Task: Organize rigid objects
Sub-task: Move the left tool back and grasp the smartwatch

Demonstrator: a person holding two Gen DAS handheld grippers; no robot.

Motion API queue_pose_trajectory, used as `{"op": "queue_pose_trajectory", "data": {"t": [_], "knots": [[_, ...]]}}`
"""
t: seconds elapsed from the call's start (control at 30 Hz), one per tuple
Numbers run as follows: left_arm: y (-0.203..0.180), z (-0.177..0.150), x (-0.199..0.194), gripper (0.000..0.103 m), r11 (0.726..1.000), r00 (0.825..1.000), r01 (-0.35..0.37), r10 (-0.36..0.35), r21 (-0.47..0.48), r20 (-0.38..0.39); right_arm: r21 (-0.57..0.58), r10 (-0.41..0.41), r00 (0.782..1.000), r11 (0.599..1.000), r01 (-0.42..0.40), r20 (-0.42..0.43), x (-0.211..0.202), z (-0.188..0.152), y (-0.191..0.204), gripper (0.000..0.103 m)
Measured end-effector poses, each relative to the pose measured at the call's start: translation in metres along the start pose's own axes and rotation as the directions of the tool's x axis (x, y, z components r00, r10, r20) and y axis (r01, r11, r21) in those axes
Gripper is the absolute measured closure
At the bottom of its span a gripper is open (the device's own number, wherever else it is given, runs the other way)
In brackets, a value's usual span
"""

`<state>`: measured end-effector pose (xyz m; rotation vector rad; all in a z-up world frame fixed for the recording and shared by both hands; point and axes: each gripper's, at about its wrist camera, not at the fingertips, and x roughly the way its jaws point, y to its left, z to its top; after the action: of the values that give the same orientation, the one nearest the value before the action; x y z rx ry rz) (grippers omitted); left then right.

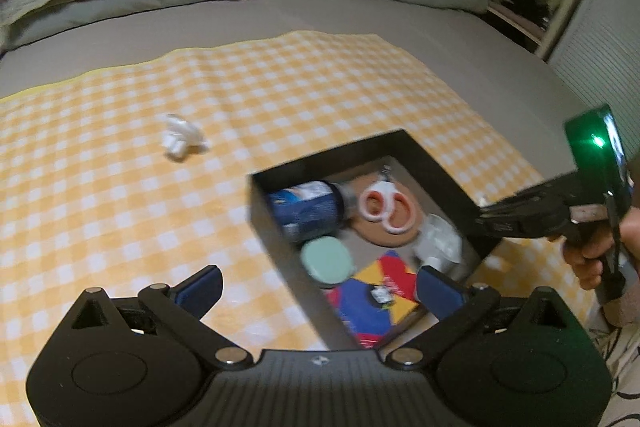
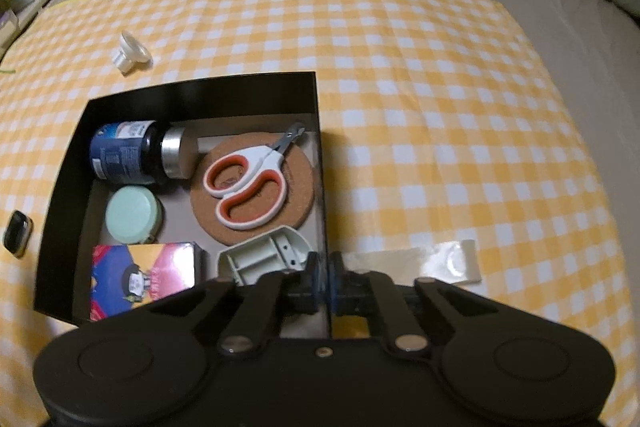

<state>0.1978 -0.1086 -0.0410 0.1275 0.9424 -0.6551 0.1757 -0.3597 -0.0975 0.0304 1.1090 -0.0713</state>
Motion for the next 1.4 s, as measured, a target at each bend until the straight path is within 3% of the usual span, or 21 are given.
{"op": "queue_pose_trajectory", "data": {"t": [0.27, 0.43, 0.53, 0.8, 0.9, 1.03, 1.1, 1.17, 1.23, 1.4], "knots": [[0.047, -0.011, -0.019, 0.001, 0.994, 0.995, -0.086, 0.089, -0.065, 0.036, -0.003, -0.005, 1.0, 1.0, 0.005, -0.002, 0.001, 0.002, 0.0, 0.099], [0.075, -0.026, -0.014, 0.003, 0.982, 0.988, -0.152, 0.153, -0.109, -0.001, 0.004, -0.004, 1.0, 1.0, 0.004, -0.006, 0.002, 0.003, -0.001, 0.099], [0.088, -0.035, -0.007, 0.02, 0.972, 0.98, -0.197, 0.195, -0.13, -0.031, 0.005, -0.007, 1.0, 1.0, 0.007, -0.006, 0.001, 0.002, -0.001, 0.098], [0.103, -0.058, 0.017, 0.037, 0.956, 0.974, -0.205, 0.18, -0.208, -0.134, 0.01, -0.015, 1.0, 1.0, 0.015, -0.012, 0.003, 0.003, 0.0, 0.098], [0.098, -0.063, 0.025, 0.039, 0.956, 0.97, -0.221, 0.195, -0.192, -0.147, 0.011, -0.018, 1.0, 1.0, 0.018, -0.015, 0.004, 0.004, 0.0, 0.098], [0.088, -0.063, 0.03, 0.04, 0.96, 0.961, -0.258, 0.244, -0.104, -0.131, 0.01, -0.017, 1.0, 1.0, 0.018, -0.014, 0.003, 0.003, 0.0, 0.098], [0.085, -0.063, 0.033, 0.048, 0.961, 0.958, -0.266, 0.255, -0.075, -0.13, 0.012, -0.016, 1.0, 1.0, 0.016, -0.014, 0.003, 0.003, -0.001, 0.098], [0.082, -0.062, 0.036, 0.062, 0.962, 0.956, -0.269, 0.262, -0.045, -0.133, 0.012, -0.016, 1.0, 1.0, 0.016, -0.014, 0.003, 0.003, 0.0, 0.098], [0.08, -0.06, 0.038, 0.063, 0.967, 0.958, -0.256, 0.252, -0.007, -0.136, 0.017, -0.014, 1.0, 1.0, 0.015, -0.017, 0.003, 0.003, 0.0, 0.098], [0.083, -0.06, 0.037, 0.063, 0.972, 0.964, -0.235, 0.231, -0.011, -0.134, 0.016, -0.015, 1.0, 1.0, 0.015, -0.017, 0.004, 0.003, 0.0, 0.098]]}}
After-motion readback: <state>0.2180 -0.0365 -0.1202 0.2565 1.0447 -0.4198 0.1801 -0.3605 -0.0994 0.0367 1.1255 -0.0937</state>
